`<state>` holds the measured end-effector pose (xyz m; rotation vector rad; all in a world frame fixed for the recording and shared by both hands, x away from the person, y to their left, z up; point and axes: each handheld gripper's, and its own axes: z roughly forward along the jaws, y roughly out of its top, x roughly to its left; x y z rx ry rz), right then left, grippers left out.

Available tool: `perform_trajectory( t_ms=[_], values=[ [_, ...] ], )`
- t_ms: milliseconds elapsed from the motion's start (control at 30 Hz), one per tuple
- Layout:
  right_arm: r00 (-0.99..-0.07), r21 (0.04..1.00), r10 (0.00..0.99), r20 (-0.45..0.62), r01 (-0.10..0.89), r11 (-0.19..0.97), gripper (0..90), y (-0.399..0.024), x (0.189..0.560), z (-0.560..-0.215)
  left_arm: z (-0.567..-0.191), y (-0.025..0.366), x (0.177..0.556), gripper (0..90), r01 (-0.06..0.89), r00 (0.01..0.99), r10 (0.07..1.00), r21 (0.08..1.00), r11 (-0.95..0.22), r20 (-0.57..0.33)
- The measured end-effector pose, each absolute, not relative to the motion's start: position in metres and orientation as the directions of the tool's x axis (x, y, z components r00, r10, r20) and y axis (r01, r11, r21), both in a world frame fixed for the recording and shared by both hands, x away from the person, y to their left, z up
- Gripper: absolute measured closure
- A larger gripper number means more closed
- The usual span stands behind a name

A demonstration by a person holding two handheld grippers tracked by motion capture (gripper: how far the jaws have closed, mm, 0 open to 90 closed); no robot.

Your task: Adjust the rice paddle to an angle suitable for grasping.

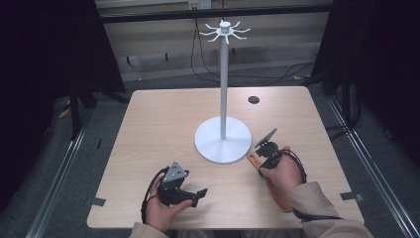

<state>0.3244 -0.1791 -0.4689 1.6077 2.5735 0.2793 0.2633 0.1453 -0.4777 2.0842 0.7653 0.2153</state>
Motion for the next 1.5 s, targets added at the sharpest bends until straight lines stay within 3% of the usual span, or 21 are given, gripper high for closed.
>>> perform_trajectory(
  t_ms=[267,500,900,1200,1500],
  values=[
    [-0.444,0.196,0.896,0.022,0.88,0.432,67.0,-0.178,0.325,-0.469,-0.477,0.146,0.264,8.2,0.444,0.792,0.597,0.794,-0.416,-0.13],
    [-0.451,0.27,0.888,0.089,0.869,0.415,67.0,-0.193,0.317,-0.468,-0.477,0.148,0.265,8.0,0.453,0.783,0.606,0.799,-0.395,-0.144],
    [-0.434,0.483,0.889,0.148,0.816,0.318,67.0,-0.217,0.303,-0.452,-0.477,0.146,0.264,8.0,0.446,0.786,0.603,0.801,-0.4,-0.136],
    [-0.438,0.583,0.882,0.173,0.768,0.267,67.0,-0.224,0.291,-0.44,-0.476,0.145,0.264,8.0,0.447,0.783,0.607,0.802,-0.396,-0.136],
    [-0.485,0.737,0.852,0.196,0.647,0.198,67.0,-0.234,0.276,-0.433,-0.477,0.144,0.263,8.0,0.451,0.781,0.607,0.804,-0.387,-0.147]
  ],
)
